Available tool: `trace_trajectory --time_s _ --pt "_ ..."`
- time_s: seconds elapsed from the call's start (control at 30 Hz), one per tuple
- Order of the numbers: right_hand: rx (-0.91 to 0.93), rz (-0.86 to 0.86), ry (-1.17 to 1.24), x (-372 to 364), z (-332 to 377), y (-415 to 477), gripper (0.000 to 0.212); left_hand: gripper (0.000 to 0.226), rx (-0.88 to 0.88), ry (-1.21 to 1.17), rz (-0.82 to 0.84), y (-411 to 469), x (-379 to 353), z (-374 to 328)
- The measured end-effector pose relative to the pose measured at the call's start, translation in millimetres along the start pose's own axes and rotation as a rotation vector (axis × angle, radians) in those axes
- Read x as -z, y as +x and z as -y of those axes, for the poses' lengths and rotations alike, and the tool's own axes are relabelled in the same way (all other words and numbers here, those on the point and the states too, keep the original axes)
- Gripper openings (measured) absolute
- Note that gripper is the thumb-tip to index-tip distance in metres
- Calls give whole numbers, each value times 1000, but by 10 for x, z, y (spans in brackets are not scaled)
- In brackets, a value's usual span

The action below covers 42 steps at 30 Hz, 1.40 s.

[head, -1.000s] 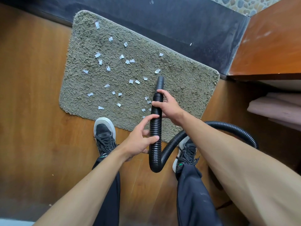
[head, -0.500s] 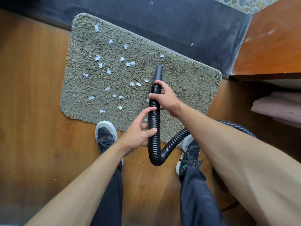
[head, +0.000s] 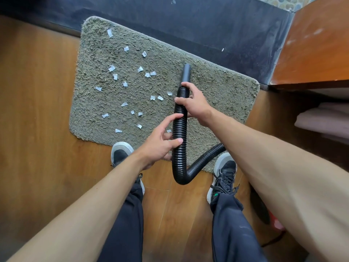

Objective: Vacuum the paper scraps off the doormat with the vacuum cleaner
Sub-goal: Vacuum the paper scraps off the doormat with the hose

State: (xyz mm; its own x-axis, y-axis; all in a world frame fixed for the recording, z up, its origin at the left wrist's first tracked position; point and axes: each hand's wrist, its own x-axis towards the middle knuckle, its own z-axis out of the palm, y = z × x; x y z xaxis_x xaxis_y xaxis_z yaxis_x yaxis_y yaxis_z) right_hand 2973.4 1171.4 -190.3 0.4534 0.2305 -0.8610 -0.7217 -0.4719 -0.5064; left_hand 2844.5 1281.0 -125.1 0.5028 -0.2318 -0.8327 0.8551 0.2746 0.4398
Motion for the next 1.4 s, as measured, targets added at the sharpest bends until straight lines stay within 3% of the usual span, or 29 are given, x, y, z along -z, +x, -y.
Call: trace_trajectory --time_s 0.47,0.77,1.4 --pt "-162 -42 146 129 -777 -687 57 63 144 46 105 -397 -368 429" --pt "-217 -32 174 -68 -1121 -914 56 61 190 43 81 -664 -411 730" --pt "-244 64 126 -597 -1020 -936 58 63 194 -27 59 -961 -15 867"
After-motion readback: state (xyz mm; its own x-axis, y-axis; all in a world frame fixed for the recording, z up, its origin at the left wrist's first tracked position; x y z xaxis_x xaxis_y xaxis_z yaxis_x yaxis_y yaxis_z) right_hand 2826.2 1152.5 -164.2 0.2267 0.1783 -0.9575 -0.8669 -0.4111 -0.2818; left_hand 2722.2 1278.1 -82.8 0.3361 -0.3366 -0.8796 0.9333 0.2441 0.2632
